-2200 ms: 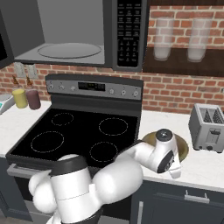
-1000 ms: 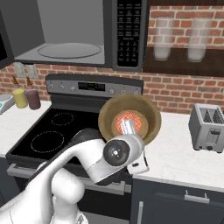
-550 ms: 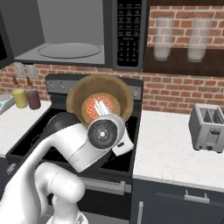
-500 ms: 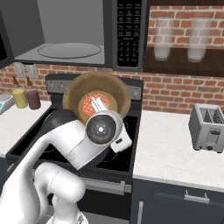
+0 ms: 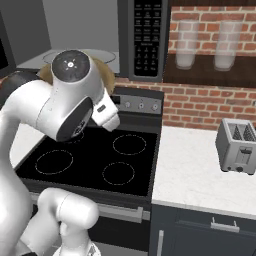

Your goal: Open the microwave, place the bowl with waffle inside the microwave, then close the microwave door and turn it on.

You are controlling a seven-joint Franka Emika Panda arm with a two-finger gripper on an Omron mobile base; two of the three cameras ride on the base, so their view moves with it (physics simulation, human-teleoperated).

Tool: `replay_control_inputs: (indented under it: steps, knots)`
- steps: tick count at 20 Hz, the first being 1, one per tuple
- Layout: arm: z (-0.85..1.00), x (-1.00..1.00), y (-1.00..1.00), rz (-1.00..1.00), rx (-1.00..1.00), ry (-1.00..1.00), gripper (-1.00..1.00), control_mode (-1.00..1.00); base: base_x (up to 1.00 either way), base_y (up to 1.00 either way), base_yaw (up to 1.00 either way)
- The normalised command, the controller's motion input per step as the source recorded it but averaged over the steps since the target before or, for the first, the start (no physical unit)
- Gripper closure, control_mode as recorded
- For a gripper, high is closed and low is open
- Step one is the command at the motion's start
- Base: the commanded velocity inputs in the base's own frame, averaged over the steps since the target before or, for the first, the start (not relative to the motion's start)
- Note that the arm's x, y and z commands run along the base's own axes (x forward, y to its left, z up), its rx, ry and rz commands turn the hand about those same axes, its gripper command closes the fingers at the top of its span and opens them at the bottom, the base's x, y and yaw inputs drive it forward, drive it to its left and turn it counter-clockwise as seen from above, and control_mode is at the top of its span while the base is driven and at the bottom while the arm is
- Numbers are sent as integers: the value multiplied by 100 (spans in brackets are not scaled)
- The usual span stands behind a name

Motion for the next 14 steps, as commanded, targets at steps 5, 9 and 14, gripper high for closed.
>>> replay_control_inputs:
  steps: [5, 9, 14]
  knots:
    - [67, 1, 84, -12, 0, 14, 100, -100, 0, 0, 0]
    - [34, 19, 52, -32, 0, 3, 100, -100, 0, 0, 0]
    - [5, 41, 4, -32, 0, 0, 100, -100, 0, 0, 0]
